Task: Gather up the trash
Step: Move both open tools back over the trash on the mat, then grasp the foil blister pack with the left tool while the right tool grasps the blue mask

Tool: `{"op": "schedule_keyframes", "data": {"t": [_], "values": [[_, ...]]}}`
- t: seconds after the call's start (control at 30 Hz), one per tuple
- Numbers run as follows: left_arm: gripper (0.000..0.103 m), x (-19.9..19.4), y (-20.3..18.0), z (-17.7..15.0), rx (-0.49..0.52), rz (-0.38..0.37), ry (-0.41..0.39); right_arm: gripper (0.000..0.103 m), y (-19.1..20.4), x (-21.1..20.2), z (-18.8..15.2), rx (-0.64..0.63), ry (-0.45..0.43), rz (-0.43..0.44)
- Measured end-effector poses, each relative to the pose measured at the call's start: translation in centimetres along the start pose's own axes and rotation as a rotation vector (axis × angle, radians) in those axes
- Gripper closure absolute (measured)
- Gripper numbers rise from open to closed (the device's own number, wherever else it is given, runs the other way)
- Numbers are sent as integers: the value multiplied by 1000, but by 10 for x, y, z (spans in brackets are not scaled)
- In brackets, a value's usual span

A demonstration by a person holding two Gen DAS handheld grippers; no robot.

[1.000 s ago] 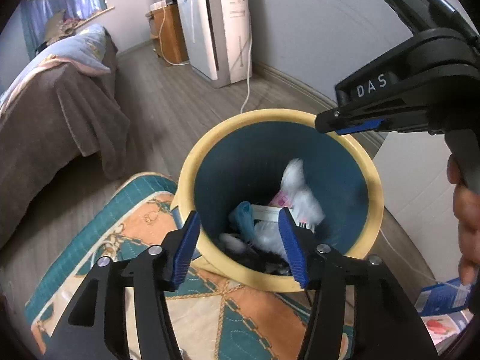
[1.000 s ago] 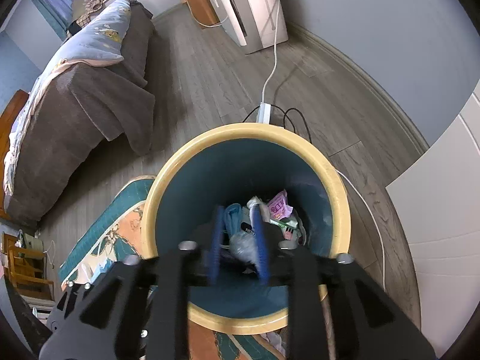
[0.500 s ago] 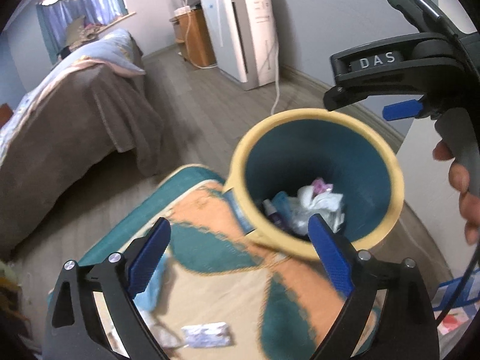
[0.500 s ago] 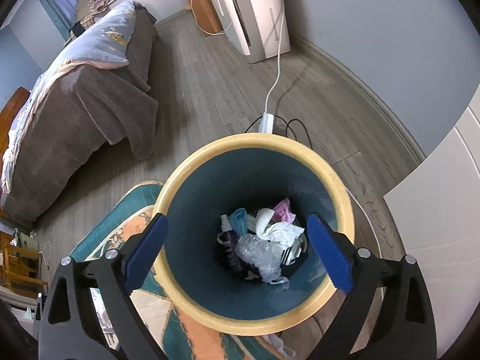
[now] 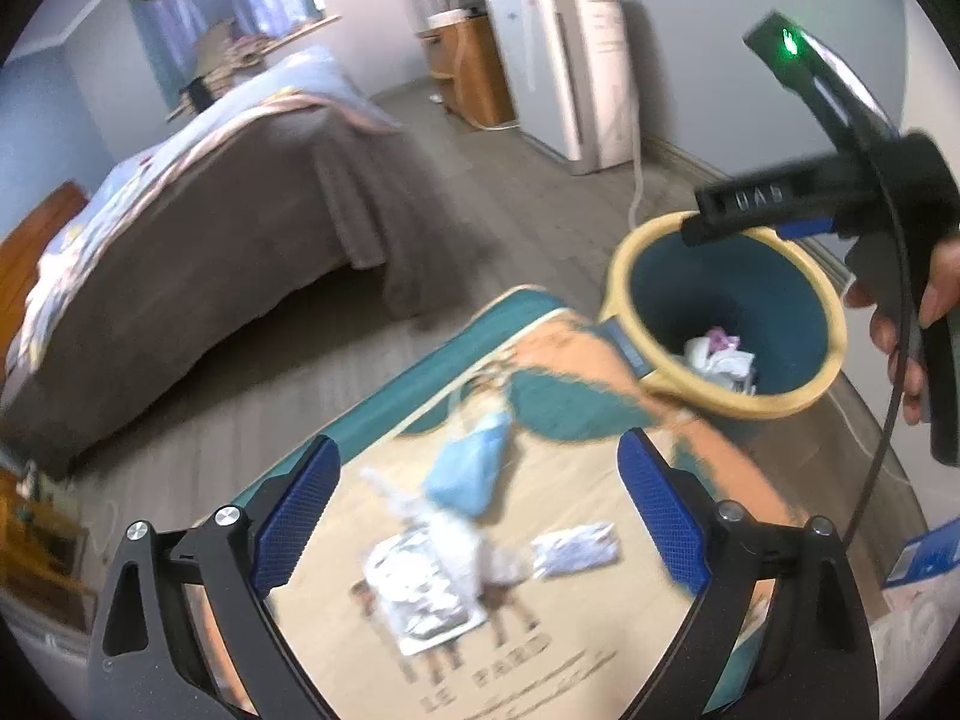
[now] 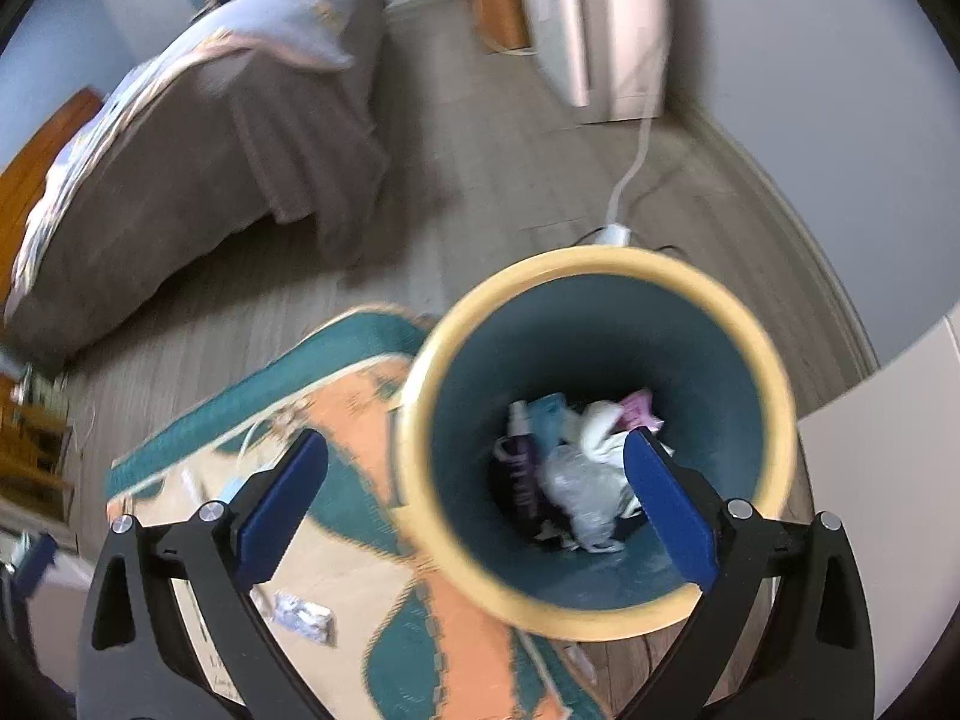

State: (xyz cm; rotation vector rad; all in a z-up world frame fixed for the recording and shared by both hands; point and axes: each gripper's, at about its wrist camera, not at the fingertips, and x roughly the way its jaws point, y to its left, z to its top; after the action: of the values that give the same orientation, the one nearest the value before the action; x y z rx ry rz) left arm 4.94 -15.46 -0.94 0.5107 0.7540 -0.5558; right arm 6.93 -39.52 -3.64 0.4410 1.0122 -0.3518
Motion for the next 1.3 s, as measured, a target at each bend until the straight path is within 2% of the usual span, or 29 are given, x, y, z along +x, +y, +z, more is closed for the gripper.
{"op": "schedule_keyframes", "data": {"t": [0.2, 0.37, 0.47, 0.57, 0.67, 0.83, 1.03, 1.13, 1.3], "values": [[7, -12, 53, -38, -106, 84, -13, 6, 55, 9, -12, -160, 30, 5], [7, 7, 87, -66, -161, 119, 61, 6, 93, 19, -27, -289, 61, -6], [7, 17, 101, -75, -199, 109, 90, 6, 107, 28, -36, -329, 92, -19], [7, 32, 110, -84, -254, 89, 135, 6, 119, 36, -43, -312, 120, -7], [7, 47, 110, -95, -283, 74, 183, 6, 135, 49, -52, -334, 164, 10], [7, 79, 92, -113, -249, 77, 286, 6, 147, 57, -56, -384, 165, -26], [7, 106, 84, -122, -260, 54, 343, 6, 137, 75, -50, -340, 188, -51], [7, 115, 84, -121, -287, 29, 351, 6, 137, 81, -48, -325, 198, -48], [7, 127, 77, -116, -269, 1, 362, 6, 144, 89, -44, -349, 197, -54]]}}
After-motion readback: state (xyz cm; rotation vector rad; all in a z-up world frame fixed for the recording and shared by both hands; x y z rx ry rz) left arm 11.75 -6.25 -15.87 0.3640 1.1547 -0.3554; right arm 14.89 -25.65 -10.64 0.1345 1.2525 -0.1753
